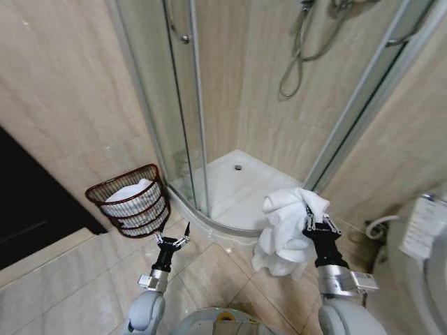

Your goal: Discard the used towel into the hamper.

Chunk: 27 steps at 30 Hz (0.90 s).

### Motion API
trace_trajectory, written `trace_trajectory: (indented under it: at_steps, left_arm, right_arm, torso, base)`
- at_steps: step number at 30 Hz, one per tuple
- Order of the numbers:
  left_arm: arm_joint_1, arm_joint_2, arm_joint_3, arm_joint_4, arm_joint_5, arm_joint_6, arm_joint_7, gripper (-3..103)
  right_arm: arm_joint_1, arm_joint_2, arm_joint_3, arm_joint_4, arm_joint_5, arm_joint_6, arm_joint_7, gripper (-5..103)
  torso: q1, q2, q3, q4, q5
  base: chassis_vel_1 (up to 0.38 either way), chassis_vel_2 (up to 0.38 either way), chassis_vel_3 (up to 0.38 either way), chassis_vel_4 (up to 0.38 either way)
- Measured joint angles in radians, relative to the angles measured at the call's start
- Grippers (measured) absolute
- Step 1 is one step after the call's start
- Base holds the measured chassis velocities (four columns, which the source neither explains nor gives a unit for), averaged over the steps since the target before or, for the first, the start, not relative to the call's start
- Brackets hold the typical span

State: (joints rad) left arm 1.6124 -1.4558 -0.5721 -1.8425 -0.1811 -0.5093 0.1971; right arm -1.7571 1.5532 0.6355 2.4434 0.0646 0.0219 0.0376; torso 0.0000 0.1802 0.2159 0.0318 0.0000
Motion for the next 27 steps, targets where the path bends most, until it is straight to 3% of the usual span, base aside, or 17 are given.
trace_trajectory:
  at_steps: [27]
  left_arm:
    - [0.006, -0.02, 0.0, -0.013, 0.012, -0.024, -0.028, 100]
  right_arm:
    - [-0.006, -0.009, 0.007, 0.001, 0.013, 0.017, 0.0, 9]
  torso:
    - [0.0, -0.01, -0.01, 0.0002, -0.0001]
  base:
    - [0.02, -0.023, -0.018, 0.018]
